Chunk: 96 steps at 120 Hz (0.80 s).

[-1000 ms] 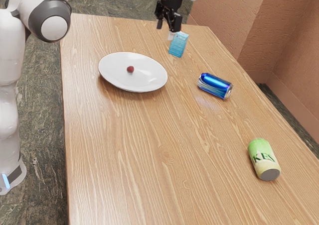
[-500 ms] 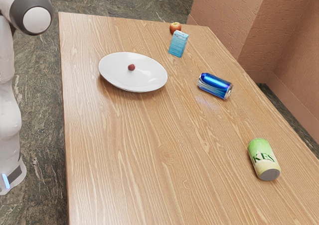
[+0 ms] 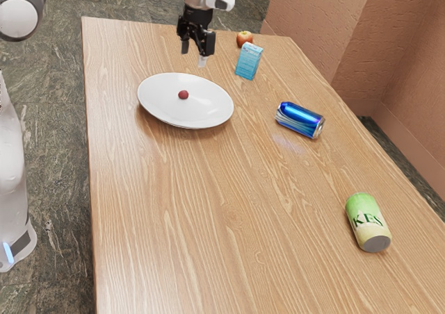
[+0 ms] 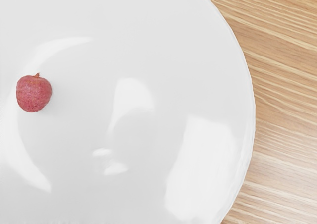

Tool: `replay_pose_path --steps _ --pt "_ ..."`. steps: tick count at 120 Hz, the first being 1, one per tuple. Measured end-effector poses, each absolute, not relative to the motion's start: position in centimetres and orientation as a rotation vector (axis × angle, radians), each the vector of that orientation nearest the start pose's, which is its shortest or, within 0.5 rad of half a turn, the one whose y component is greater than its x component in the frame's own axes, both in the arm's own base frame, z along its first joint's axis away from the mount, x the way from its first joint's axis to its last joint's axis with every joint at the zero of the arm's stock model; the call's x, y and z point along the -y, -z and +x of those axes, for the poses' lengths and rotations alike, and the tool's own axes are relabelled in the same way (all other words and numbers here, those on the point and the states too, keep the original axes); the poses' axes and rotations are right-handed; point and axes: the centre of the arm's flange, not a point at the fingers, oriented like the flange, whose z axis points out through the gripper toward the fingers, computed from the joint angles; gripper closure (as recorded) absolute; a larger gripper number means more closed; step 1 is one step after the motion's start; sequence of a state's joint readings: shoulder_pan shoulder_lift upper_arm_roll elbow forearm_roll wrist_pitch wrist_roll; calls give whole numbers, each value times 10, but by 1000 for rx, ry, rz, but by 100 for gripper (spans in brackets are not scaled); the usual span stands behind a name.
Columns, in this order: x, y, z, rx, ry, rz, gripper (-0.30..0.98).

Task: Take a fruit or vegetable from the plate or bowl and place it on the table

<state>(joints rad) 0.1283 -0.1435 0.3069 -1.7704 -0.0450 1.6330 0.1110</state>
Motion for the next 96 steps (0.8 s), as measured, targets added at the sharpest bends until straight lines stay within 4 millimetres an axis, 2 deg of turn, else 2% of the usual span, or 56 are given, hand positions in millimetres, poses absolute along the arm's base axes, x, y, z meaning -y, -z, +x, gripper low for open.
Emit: replay_pose_path --steps 15,24,46,57,65,70,76,80,84,89,93,96 --pt "-211 -555 497 460 -162 -3155 0" --pt "-201 -542 506 422 -210 -3145 0" --pt "-176 -539 516 333 -228 -3130 0" --pt "-165 -559 523 296 -170 -3122 0" --pt "-159 -565 527 279 -139 -3117 0" --pt "-157 -560 532 274 -137 -3111 0" --pt "-159 -546 540 279 -161 -3099 0" --pt "-171 -535 541 310 -182 -3089 0" --pt "-202 -525 535 398 -201 -3076 0" --pt "-269 -520 509 591 -210 -3049 0" --pt "-327 -518 475 770 -207 -3019 0" --pt "-362 -519 450 885 -202 -2994 0"
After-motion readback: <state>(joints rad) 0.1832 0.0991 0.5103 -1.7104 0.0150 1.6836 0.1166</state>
